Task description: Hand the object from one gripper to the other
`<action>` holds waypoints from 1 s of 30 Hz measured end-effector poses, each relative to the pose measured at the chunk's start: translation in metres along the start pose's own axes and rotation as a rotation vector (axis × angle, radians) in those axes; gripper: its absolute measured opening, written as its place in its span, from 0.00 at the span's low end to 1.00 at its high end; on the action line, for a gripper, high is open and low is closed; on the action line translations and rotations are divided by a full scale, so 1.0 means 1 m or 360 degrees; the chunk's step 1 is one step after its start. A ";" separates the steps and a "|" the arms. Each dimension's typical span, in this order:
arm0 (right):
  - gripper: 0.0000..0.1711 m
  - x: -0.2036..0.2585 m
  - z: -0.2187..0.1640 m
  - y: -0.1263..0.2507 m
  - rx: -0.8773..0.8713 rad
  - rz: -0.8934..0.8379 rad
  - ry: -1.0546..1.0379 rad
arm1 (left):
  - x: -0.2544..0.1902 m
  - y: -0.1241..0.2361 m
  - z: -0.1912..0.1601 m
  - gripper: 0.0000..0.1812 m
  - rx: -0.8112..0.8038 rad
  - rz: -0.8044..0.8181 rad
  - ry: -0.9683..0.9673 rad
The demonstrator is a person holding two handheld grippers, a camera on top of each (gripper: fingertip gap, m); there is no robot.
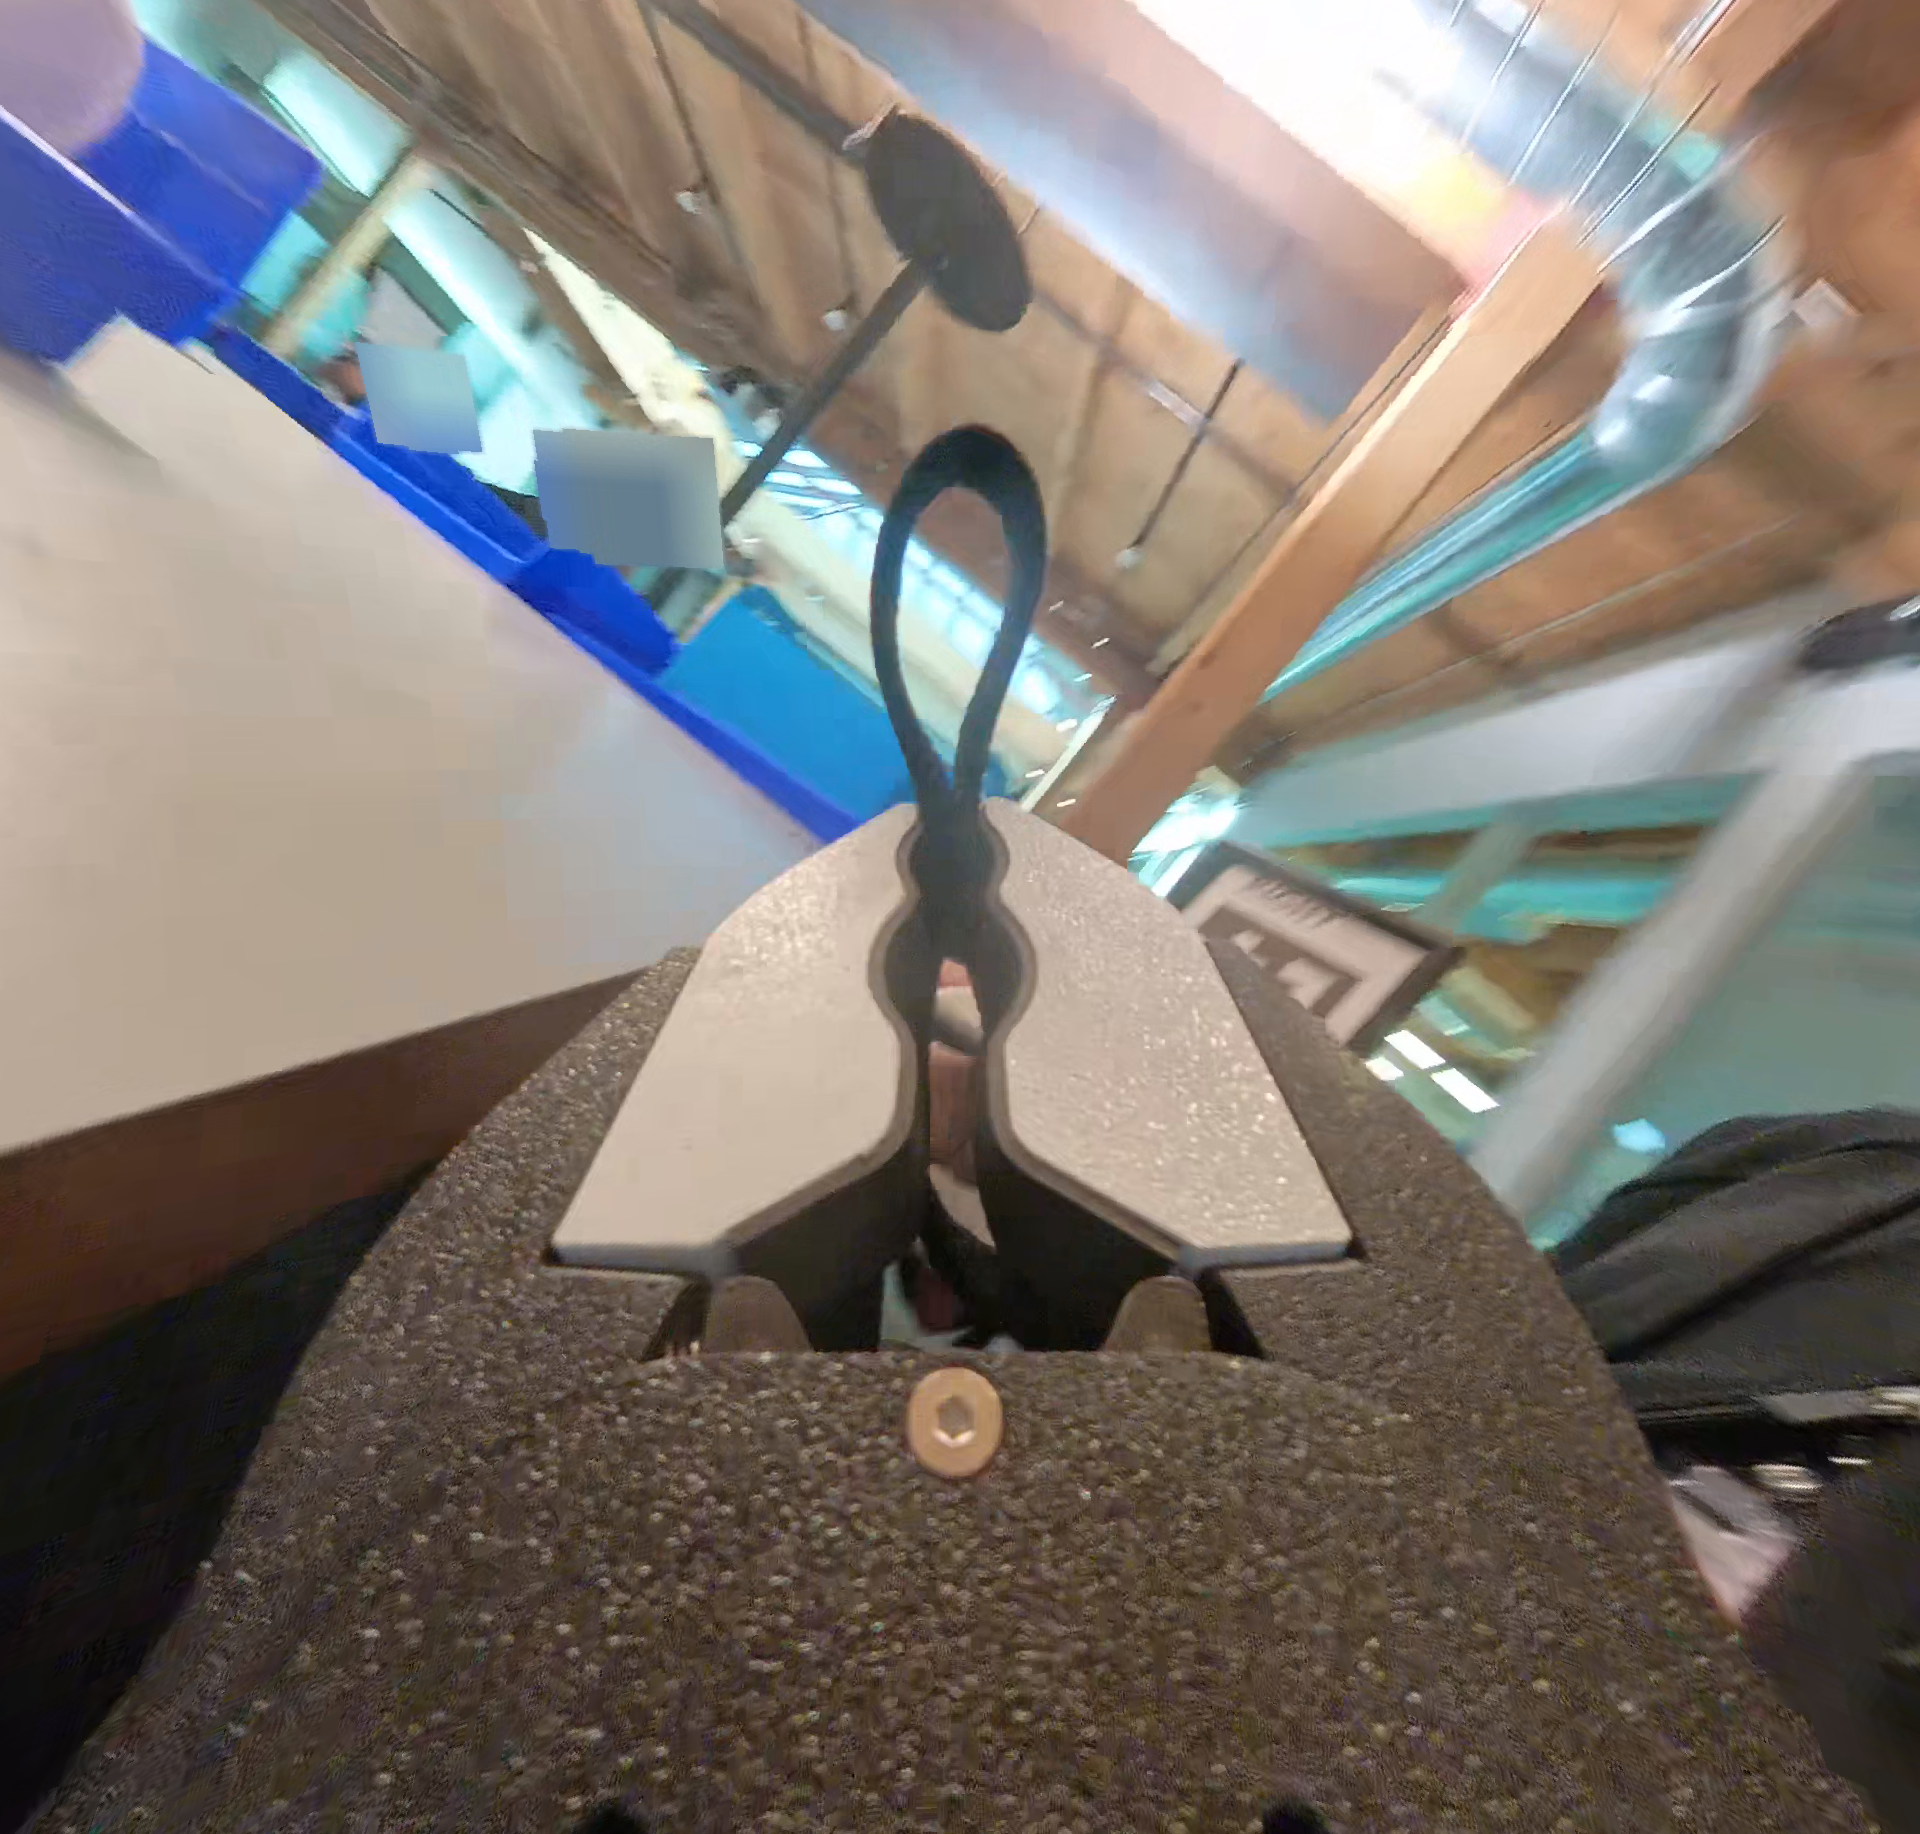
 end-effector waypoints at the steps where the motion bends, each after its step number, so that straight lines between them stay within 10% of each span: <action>1: 0.17 0.005 0.006 -0.001 -0.0032 -0.0003 0.0059 | 0.000 0.000 0.000 0.03 -0.0015 -0.0049 0.0098; 9: 0.30 0.017 0.021 -0.008 -0.0144 -0.0016 0.0031 | 0.018 -0.004 -0.017 0.03 0.0030 0.0090 0.0281; 18: 0.15 0.037 0.037 -0.007 -0.0313 0.0191 -0.0105 | 0.031 -0.006 -0.025 0.03 -0.0004 0.0280 0.0287; 30: 0.03 -0.019 0.017 0.009 -0.0391 0.0361 -0.1177 | 0.015 -0.005 -0.015 0.18 0.0298 0.0357 -0.0555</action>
Point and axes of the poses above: each gripper's, where its closed fingertips meet, y back along the fingers, z out of its top, x = y × z across the jaws, the point moved 2 cm from there along y, back along the fingers, and after that the axes turned 3 degrees about -y, right-handed, at the moved point
